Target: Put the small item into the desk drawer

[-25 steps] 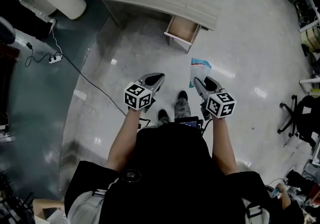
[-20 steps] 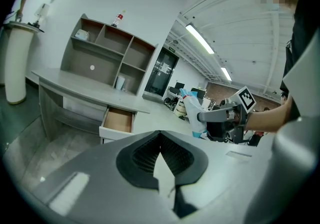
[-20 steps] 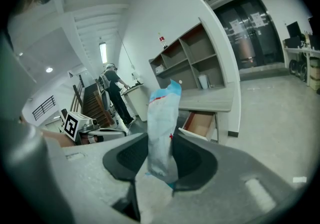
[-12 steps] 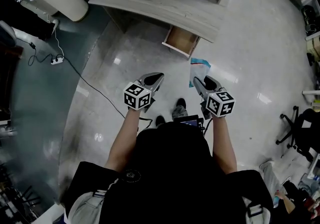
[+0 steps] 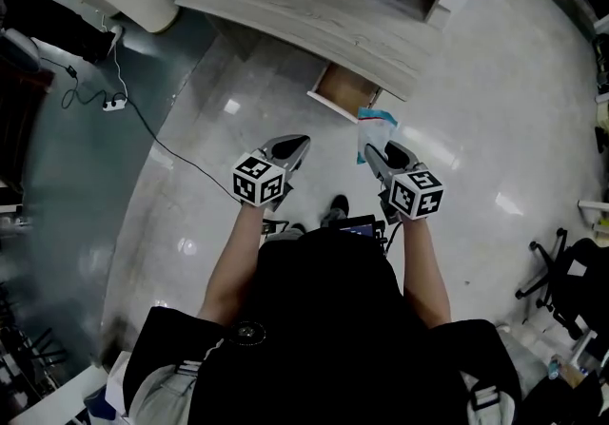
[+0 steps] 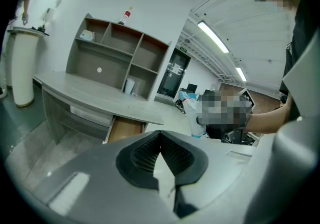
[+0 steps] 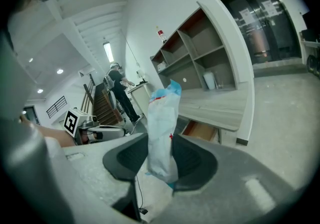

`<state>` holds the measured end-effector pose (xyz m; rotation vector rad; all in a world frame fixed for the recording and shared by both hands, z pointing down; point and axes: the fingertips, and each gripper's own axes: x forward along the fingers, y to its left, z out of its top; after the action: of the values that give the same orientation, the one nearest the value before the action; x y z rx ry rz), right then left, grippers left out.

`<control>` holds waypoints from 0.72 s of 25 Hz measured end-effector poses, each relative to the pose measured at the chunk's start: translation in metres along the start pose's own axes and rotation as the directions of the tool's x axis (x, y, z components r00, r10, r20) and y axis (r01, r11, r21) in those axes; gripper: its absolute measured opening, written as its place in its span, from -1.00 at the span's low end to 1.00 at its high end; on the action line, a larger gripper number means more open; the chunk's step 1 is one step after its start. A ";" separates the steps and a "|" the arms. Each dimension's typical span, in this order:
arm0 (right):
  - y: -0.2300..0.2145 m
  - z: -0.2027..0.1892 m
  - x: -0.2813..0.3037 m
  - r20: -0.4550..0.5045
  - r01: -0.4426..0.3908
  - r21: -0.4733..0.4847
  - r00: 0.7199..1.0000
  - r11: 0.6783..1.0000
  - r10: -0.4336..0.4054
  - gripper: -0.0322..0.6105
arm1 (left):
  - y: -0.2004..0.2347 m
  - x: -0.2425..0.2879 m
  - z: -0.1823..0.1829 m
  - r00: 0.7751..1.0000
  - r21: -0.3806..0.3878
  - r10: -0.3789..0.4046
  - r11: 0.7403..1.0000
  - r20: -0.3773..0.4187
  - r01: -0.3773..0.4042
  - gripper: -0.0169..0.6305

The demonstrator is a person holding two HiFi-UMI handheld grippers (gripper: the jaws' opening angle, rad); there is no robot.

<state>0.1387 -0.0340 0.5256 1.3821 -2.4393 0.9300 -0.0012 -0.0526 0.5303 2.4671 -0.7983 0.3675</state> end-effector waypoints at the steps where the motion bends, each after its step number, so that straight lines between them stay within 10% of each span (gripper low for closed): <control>1: -0.004 0.002 0.002 -0.003 -0.007 -0.003 1.000 1.000 0.007 -0.44 | 0.000 0.002 0.002 1.000 0.000 0.004 1.000 0.002 -0.004 -0.94; 18: -0.019 0.005 0.026 -0.051 -0.061 -0.008 0.997 0.998 0.061 -0.44 | 0.015 0.009 0.001 0.998 -0.032 0.069 0.997 0.003 -0.069 -0.94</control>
<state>0.1409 -0.0630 0.5413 1.2717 -2.4577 0.9531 -0.0034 -0.0678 0.5388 2.4165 -0.8866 0.3717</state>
